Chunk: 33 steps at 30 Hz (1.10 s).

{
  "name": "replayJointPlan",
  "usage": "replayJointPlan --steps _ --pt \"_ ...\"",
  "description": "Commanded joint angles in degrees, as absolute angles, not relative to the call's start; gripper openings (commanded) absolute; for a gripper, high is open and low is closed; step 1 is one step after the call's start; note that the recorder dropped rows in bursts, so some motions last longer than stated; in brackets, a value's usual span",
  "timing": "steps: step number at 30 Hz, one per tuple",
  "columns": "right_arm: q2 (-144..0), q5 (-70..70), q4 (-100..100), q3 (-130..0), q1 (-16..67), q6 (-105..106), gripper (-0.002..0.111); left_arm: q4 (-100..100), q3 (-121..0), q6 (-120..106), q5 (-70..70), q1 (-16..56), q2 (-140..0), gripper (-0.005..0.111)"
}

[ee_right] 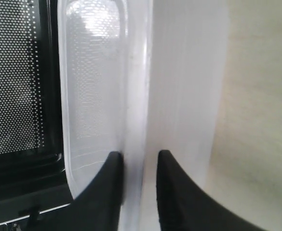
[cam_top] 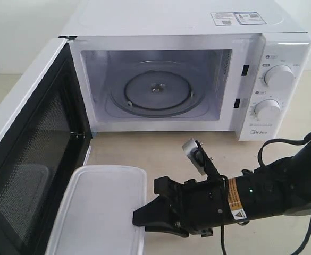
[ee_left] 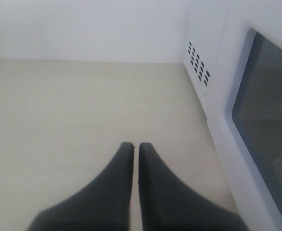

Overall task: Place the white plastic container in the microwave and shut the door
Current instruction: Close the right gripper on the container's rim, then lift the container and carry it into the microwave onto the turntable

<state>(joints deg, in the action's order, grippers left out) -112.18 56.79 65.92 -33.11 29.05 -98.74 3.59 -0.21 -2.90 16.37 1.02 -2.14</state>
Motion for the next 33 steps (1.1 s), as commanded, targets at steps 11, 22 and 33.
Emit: replayJointPlan --steps 11,22,33 --pt "-112.0 64.0 69.9 -33.4 18.3 -96.1 0.000 4.4 0.0 -3.1 16.3 0.9 -1.8 0.004" --pt "-112.0 64.1 65.6 -33.4 17.7 -94.1 0.000 4.4 0.0 -3.1 16.3 0.9 -1.8 0.004" --pt "-112.0 65.3 51.1 -33.4 17.7 -91.1 0.000 4.4 0.0 -3.1 16.3 0.9 -1.8 0.004"
